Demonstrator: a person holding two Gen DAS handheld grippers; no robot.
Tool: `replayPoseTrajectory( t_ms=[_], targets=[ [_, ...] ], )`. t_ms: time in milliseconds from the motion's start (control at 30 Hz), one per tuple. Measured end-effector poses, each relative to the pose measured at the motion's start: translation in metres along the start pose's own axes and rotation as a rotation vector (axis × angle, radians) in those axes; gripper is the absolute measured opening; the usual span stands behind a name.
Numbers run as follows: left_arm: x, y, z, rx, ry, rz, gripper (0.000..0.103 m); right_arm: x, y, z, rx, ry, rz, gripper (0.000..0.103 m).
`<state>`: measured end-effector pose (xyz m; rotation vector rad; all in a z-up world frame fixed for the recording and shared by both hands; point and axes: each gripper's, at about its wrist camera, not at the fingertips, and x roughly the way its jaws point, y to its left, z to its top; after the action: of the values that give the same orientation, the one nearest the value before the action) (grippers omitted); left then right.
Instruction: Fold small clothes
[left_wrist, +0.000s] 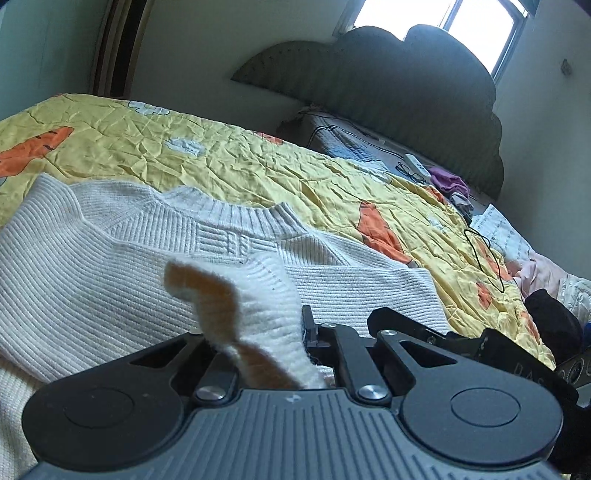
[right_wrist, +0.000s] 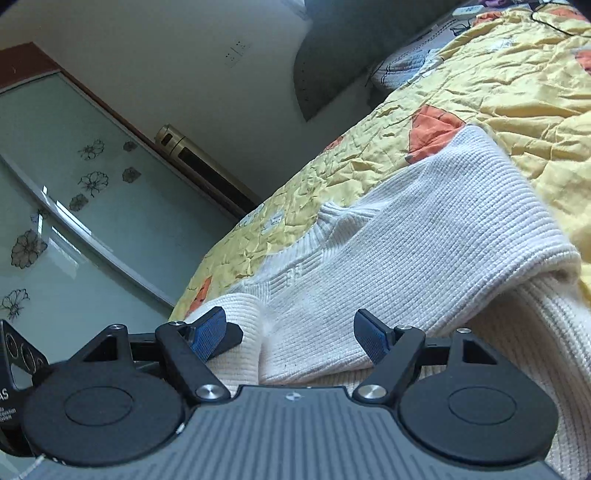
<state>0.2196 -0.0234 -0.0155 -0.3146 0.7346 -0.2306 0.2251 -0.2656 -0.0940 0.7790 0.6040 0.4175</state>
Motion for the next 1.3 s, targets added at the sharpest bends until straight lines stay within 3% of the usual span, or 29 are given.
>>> replayPoseTrajectory(
  t_ms=[233, 333, 433, 500, 533, 600, 733, 833, 900, 967, 1167, 1300],
  targets=[
    [0.009, -0.001, 0.001, -0.007, 0.036, -0.011, 0.007, 0.011, -0.008, 0.001, 0.024, 0.013, 0.007, 0.079],
    [0.011, 0.000, 0.004, -0.004, 0.073, -0.074, 0.019, 0.016, -0.007, 0.002, 0.014, 0.017, 0.000, 0.079],
    [0.003, 0.004, 0.009, 0.001, 0.046, -0.062, 0.047, 0.020, -0.010, 0.003, 0.027, 0.023, -0.003, 0.083],
    [-0.009, 0.012, 0.015, 0.001, -0.011, -0.040, 0.086, 0.020, -0.015, 0.003, 0.057, 0.025, 0.005, 0.089],
    [-0.016, 0.017, 0.017, -0.010, -0.053, -0.032, 0.092, 0.020, -0.016, 0.004, 0.063, 0.029, 0.000, 0.089],
    [-0.030, 0.028, 0.022, -0.018, -0.107, 0.005, 0.094, 0.020, -0.017, 0.003, 0.057, 0.038, -0.002, 0.089],
    [-0.048, 0.045, 0.019, 0.015, -0.119, 0.140, 0.094, 0.023, -0.009, 0.001, -0.015, 0.061, 0.005, 0.083],
    [-0.054, 0.050, 0.002, 0.077, -0.119, 0.239, 0.094, 0.028, 0.004, 0.001, -0.127, 0.084, -0.053, 0.057],
    [-0.057, 0.051, -0.013, 0.130, -0.124, 0.290, 0.094, 0.034, 0.008, 0.001, -0.186, 0.098, -0.118, 0.022],
    [-0.061, 0.050, -0.028, 0.169, -0.143, 0.336, 0.094, 0.037, 0.010, 0.000, -0.238, 0.101, -0.170, 0.012],
    [-0.052, 0.048, -0.063, 0.294, -0.146, 0.435, 0.094, 0.031, 0.022, 0.002, -0.371, 0.070, -0.174, 0.010],
    [-0.048, 0.051, -0.070, 0.299, -0.126, 0.445, 0.094, 0.032, 0.042, 0.012, -0.523, 0.029, -0.210, 0.010]
  ],
)
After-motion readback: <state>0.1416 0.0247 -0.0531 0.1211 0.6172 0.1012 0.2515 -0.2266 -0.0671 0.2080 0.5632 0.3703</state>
